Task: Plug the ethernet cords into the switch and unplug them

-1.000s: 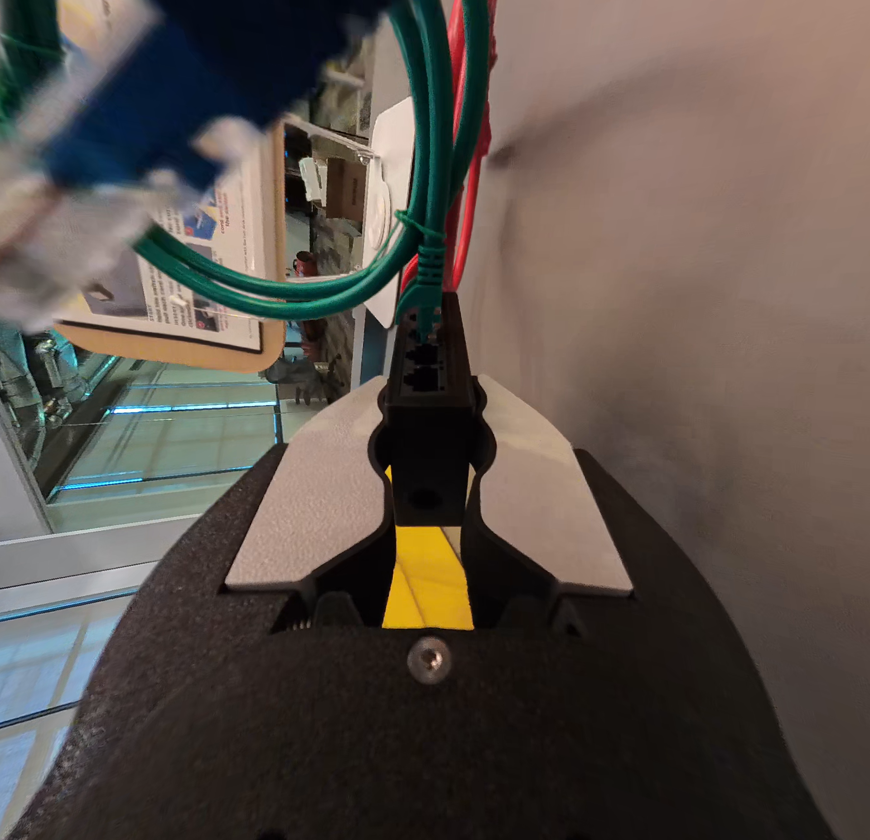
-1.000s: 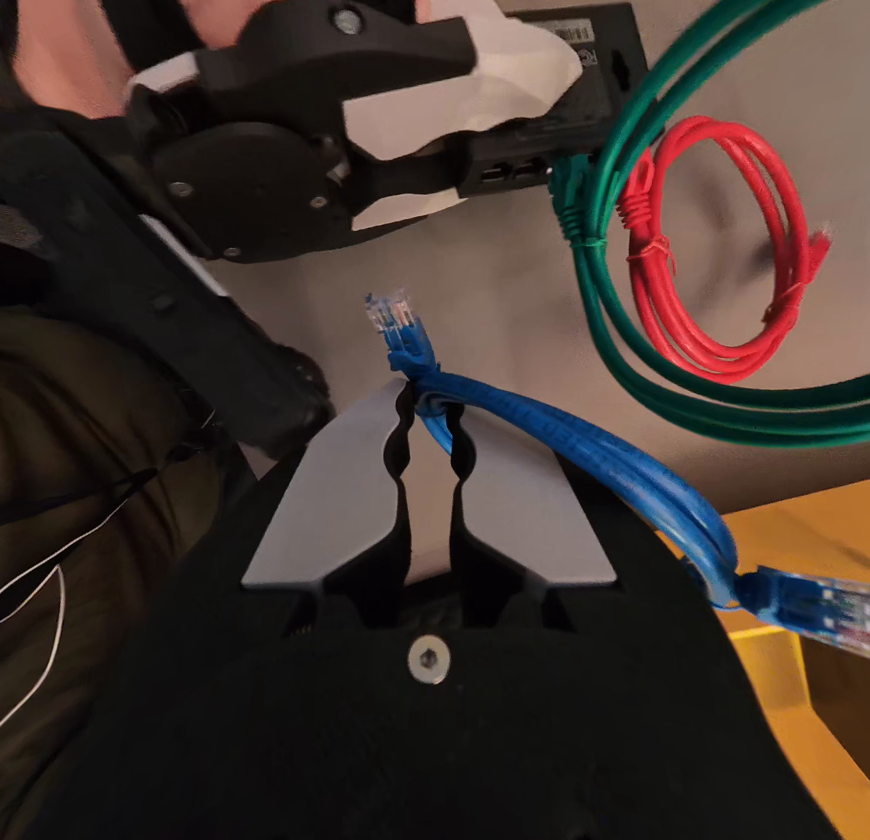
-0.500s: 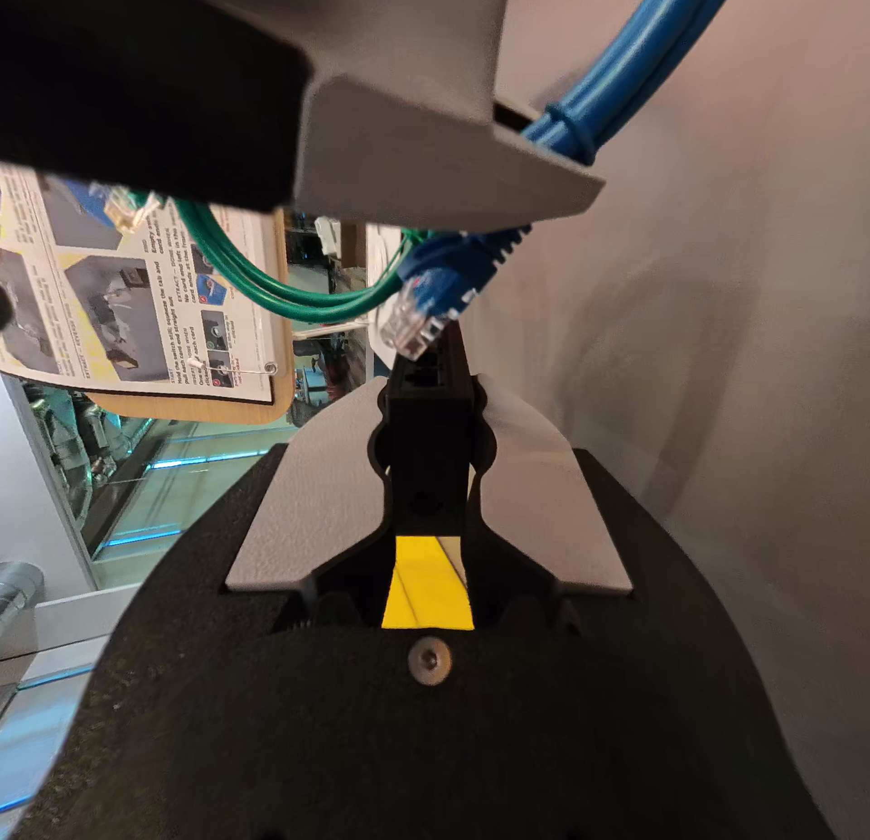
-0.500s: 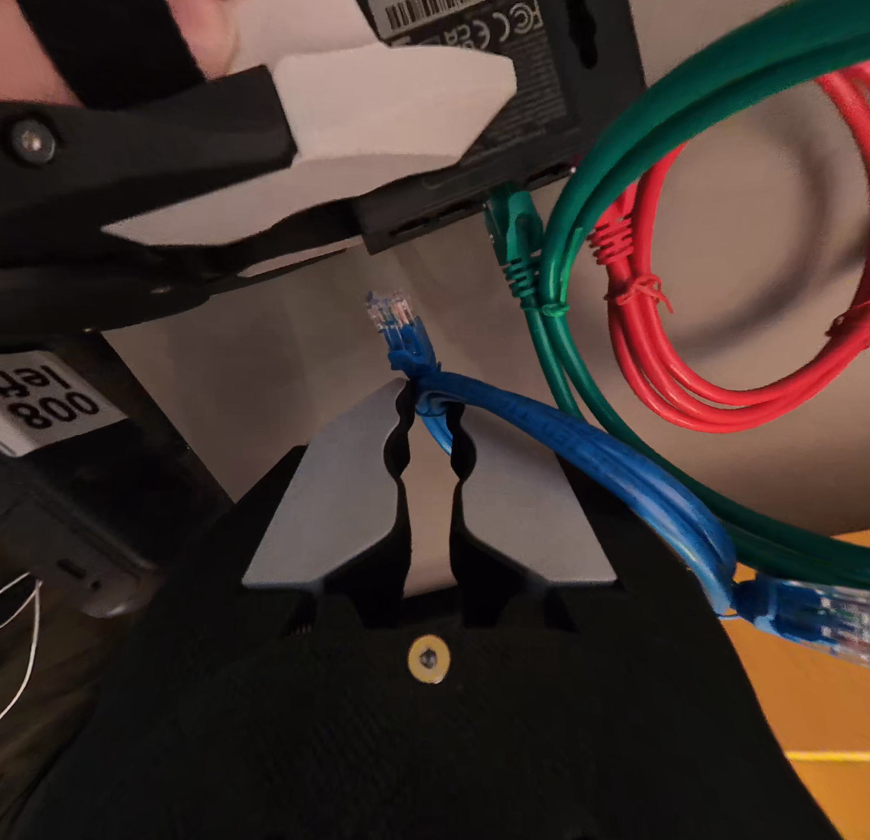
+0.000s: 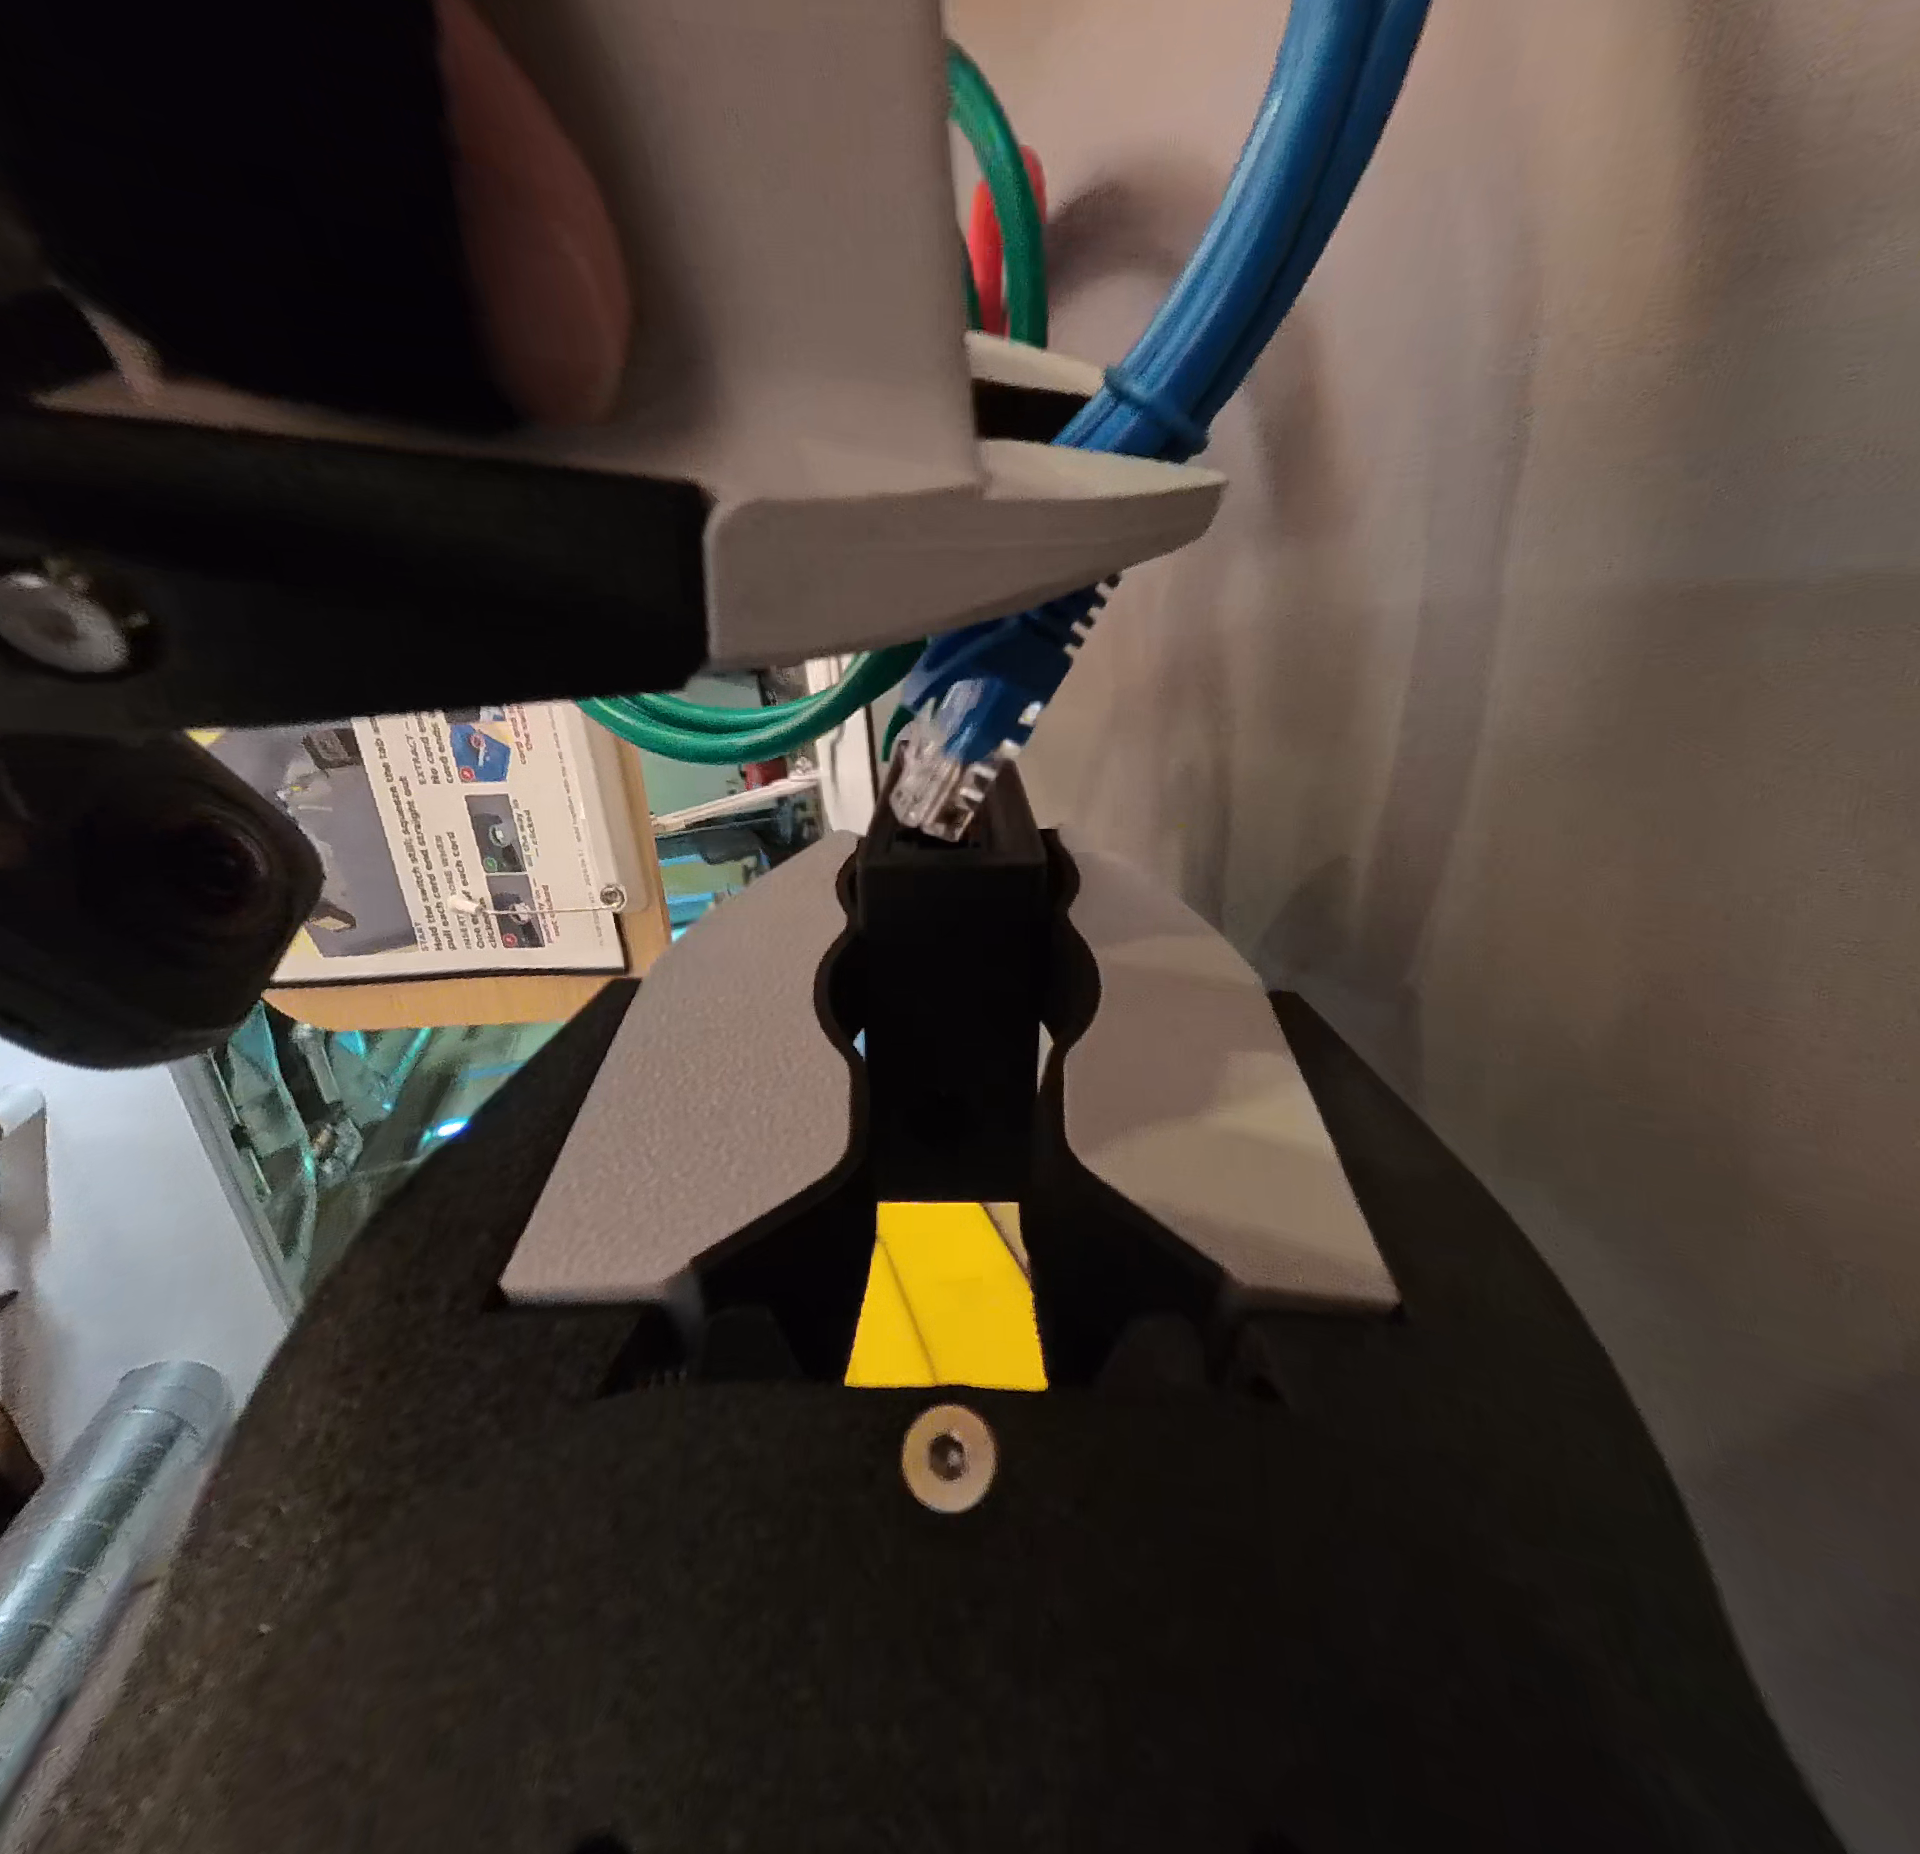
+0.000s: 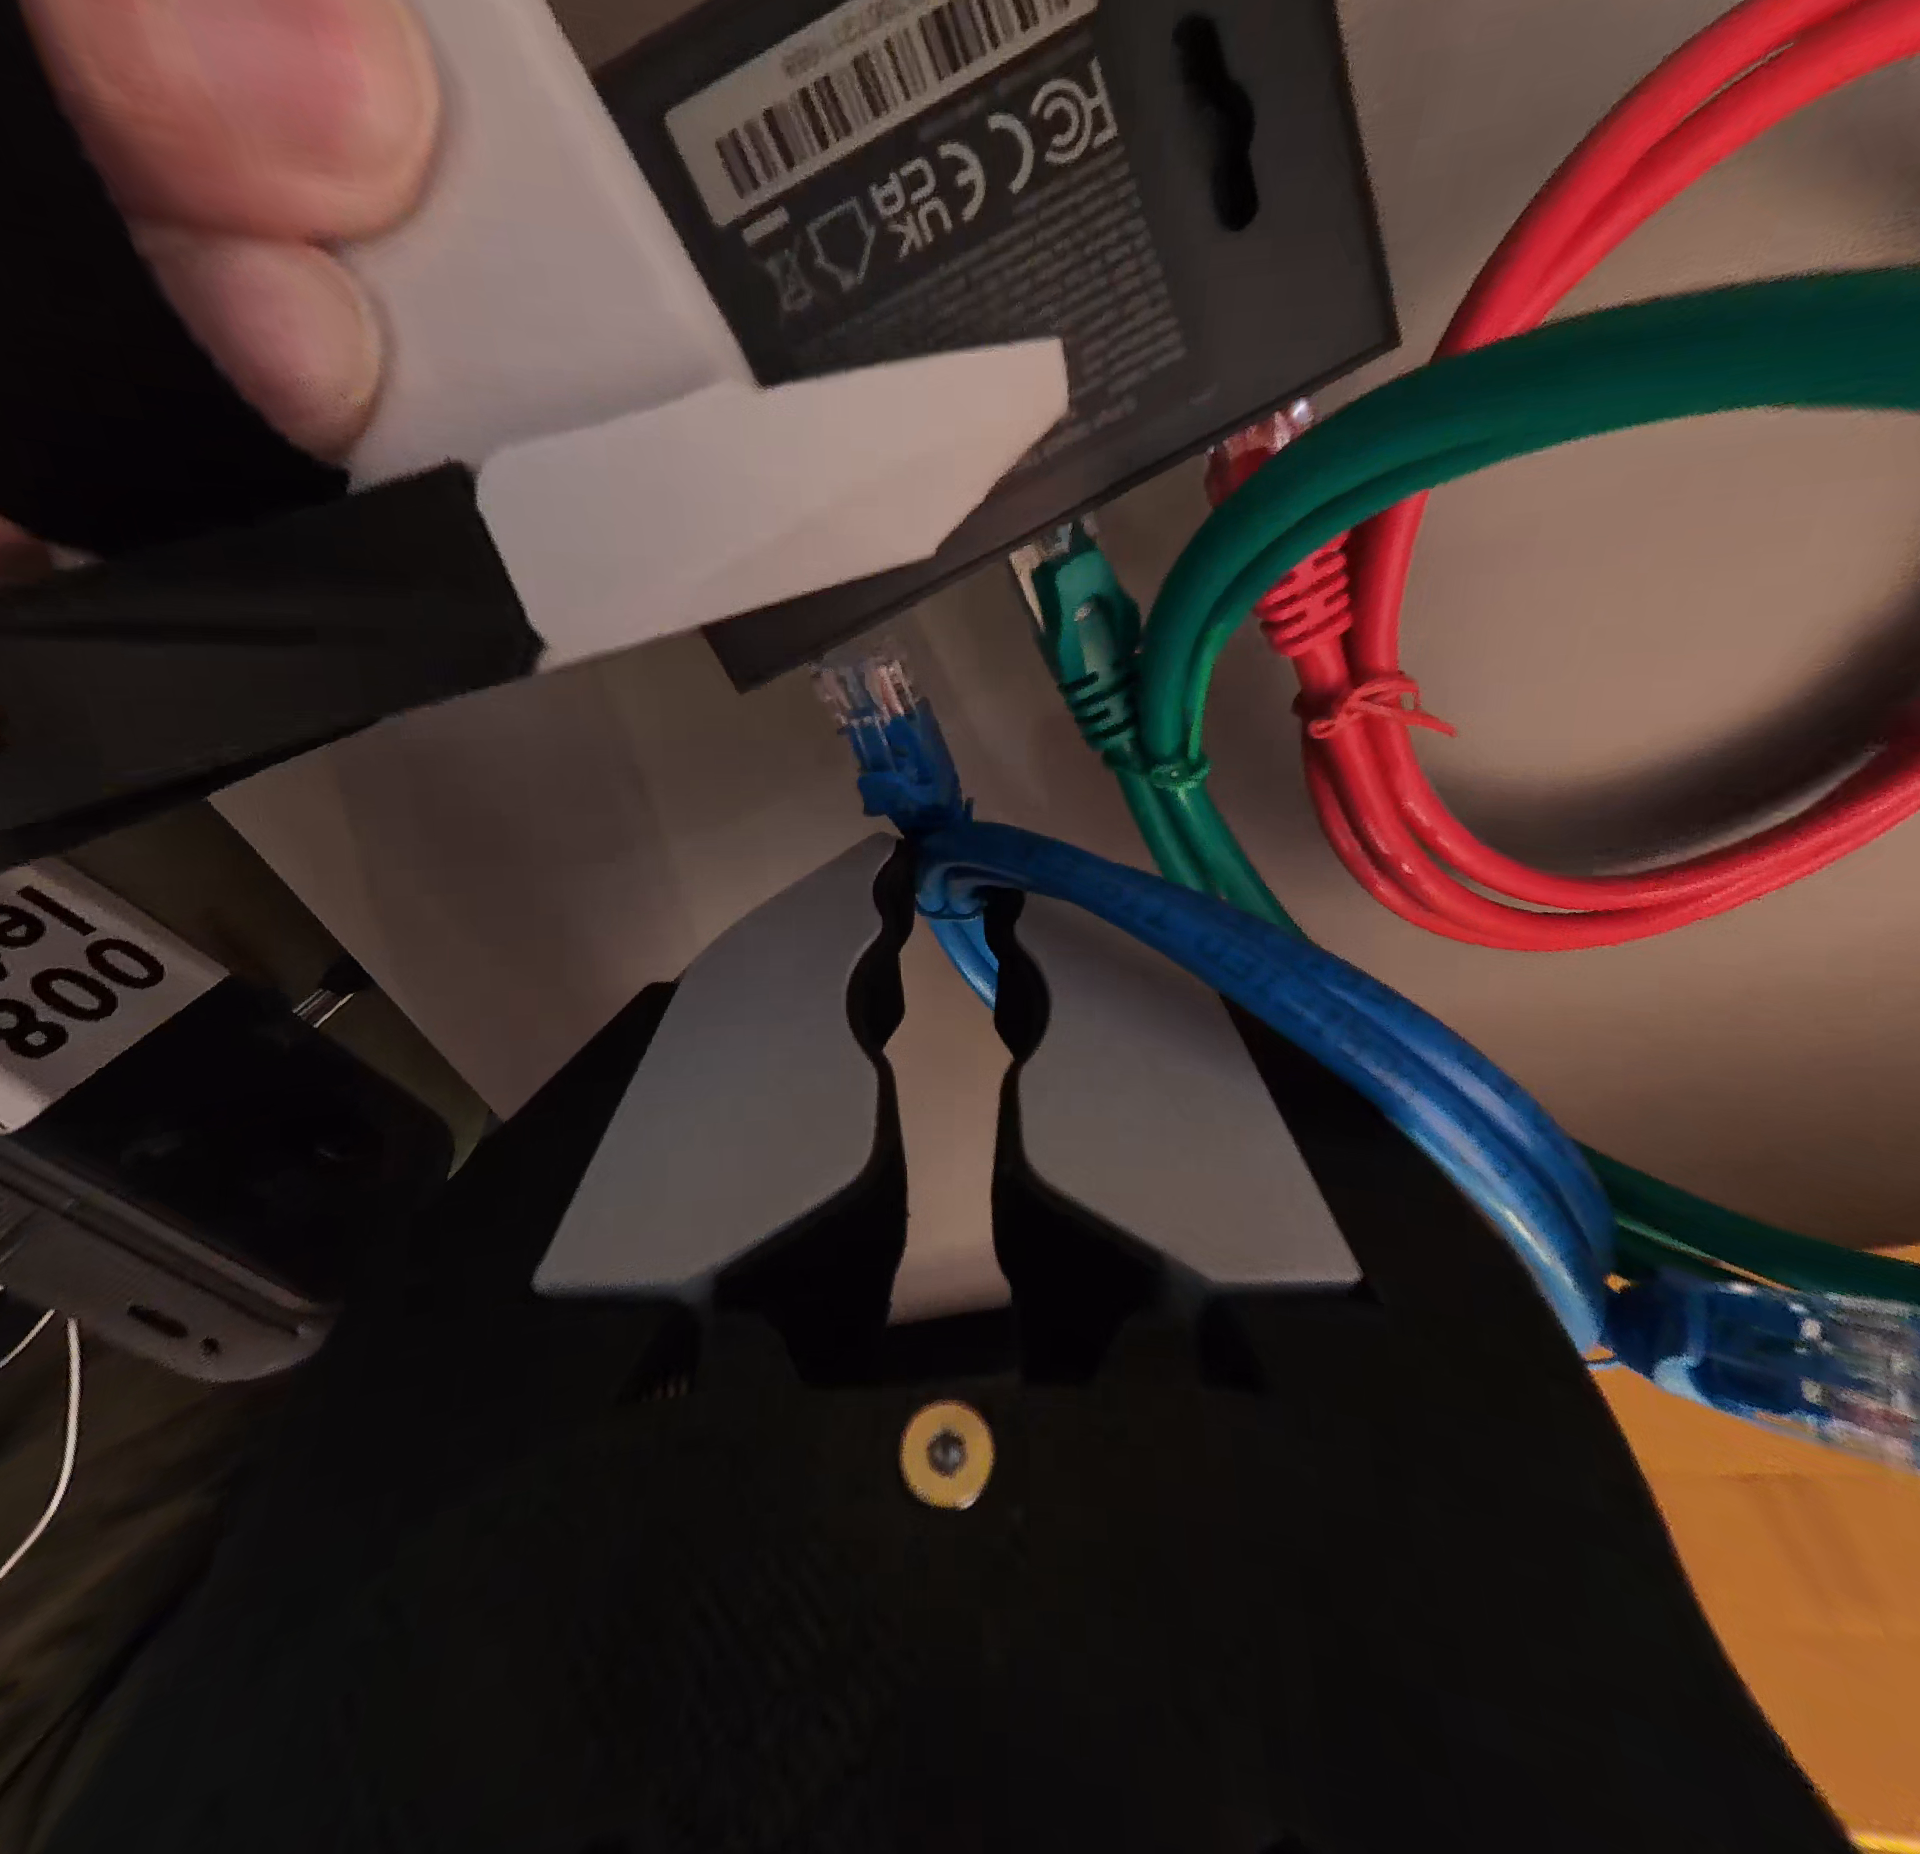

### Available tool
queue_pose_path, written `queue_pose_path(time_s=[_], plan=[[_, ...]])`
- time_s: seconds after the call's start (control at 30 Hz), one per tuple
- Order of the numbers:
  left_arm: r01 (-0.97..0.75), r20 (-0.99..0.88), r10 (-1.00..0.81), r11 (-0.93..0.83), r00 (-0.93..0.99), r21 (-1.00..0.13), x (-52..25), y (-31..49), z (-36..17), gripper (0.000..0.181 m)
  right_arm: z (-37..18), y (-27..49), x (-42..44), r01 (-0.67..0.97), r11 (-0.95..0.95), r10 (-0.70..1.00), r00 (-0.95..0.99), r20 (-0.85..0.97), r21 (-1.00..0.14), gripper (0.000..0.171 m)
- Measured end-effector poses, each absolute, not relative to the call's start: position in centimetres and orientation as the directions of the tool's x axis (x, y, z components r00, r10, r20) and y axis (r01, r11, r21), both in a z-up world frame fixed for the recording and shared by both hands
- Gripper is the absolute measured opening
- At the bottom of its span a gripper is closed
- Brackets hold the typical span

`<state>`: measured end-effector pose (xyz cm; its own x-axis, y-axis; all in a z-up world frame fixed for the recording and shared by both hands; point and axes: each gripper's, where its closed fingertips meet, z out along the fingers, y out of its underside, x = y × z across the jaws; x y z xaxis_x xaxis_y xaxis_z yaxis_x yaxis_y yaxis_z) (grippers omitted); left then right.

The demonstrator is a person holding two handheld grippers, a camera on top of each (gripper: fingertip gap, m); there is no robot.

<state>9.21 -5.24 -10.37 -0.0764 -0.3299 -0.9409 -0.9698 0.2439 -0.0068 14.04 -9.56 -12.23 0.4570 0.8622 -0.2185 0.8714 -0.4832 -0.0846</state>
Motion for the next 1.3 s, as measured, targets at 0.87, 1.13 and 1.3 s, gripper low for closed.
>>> queue_pose_path(time_s=[0.87,1.13,1.3], plan=[[-0.93,-0.916,-0.364,0.366,-0.171,0.029,8.1,-7.3,-13.4,0.03,-14.4,-10.6,12.8,0.951,-0.297,0.924,0.265,-0.276,-0.08,0.014],[-0.917,-0.922,-0.3,0.381,-0.244,0.119,8.1,-7.5,-13.4,0.03,-14.8,-11.1,12.9,0.933,-0.359,0.903,0.347,-0.252,-0.002,0.014],[-0.899,-0.929,-0.254,0.412,-0.271,0.149,8.6,-7.9,-13.2,0.029,-14.6,-12.2,13.3,0.934,-0.356,0.893,0.351,-0.284,0.033,0.014]])
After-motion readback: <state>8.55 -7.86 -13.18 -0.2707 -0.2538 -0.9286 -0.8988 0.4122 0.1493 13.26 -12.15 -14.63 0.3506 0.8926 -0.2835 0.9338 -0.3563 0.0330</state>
